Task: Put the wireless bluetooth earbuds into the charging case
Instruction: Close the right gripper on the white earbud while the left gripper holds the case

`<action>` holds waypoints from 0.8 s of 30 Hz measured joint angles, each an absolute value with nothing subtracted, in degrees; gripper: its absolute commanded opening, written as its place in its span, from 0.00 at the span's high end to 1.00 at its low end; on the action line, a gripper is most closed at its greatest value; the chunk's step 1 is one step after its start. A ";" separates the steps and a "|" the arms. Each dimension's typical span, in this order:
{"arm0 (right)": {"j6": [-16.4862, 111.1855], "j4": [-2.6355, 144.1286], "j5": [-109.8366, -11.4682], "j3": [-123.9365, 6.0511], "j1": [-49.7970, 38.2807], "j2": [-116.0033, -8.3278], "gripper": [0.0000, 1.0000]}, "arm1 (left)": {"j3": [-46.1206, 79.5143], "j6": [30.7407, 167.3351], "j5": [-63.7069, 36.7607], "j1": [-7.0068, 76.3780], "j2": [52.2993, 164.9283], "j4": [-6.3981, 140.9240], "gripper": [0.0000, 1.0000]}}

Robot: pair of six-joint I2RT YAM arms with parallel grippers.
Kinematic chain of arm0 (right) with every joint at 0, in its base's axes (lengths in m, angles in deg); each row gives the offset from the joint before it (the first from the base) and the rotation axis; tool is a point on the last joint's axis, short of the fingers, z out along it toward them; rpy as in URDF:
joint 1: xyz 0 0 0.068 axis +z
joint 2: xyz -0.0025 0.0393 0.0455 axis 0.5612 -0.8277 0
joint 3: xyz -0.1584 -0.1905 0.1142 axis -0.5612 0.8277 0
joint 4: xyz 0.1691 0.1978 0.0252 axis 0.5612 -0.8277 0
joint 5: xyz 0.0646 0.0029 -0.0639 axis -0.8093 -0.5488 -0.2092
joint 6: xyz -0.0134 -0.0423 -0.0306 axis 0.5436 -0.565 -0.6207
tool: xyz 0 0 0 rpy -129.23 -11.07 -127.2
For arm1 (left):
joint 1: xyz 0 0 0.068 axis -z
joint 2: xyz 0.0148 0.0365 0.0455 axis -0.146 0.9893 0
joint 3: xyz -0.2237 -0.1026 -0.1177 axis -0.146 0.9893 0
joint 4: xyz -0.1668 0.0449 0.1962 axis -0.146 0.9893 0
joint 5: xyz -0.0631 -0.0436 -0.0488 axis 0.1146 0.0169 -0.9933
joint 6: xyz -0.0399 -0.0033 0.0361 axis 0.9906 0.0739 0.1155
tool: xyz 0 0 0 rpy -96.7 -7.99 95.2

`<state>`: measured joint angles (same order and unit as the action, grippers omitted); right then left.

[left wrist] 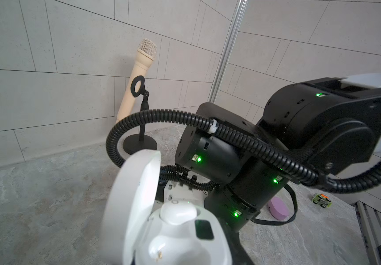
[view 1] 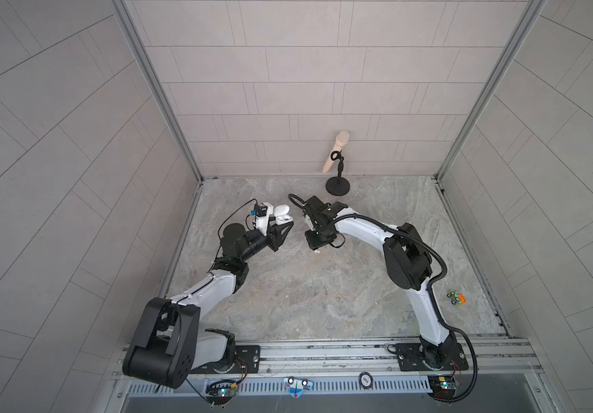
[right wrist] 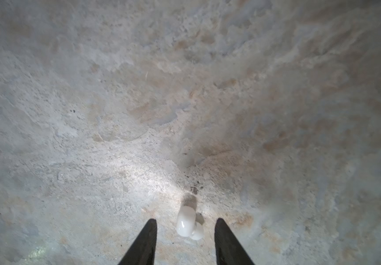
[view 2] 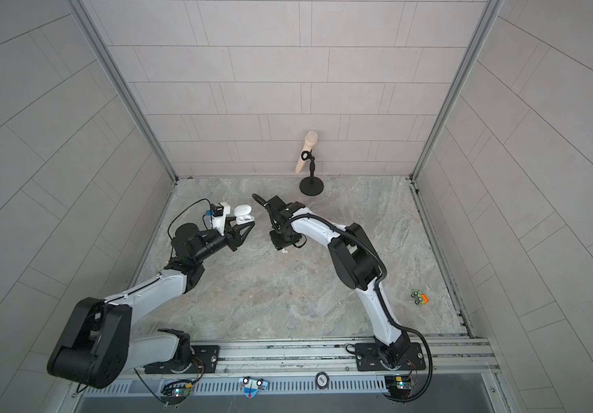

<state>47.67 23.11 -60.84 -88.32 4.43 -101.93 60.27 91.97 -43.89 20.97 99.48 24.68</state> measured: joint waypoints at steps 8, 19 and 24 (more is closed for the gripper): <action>46.93 21.04 -60.05 -89.59 5.37 -102.89 0.65 | 60.82 91.97 -43.74 20.97 99.09 24.74 0.87; 46.75 20.34 -58.41 -90.57 5.96 -105.84 0.70 | 60.86 91.97 -43.70 20.97 98.98 24.72 0.87; 46.71 20.20 -57.63 -90.94 6.35 -106.17 0.76 | 60.86 91.97 -43.67 20.97 98.98 24.72 0.87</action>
<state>46.71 20.20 -57.63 -90.94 6.35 -106.17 60.86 91.97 -43.67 20.97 98.98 24.72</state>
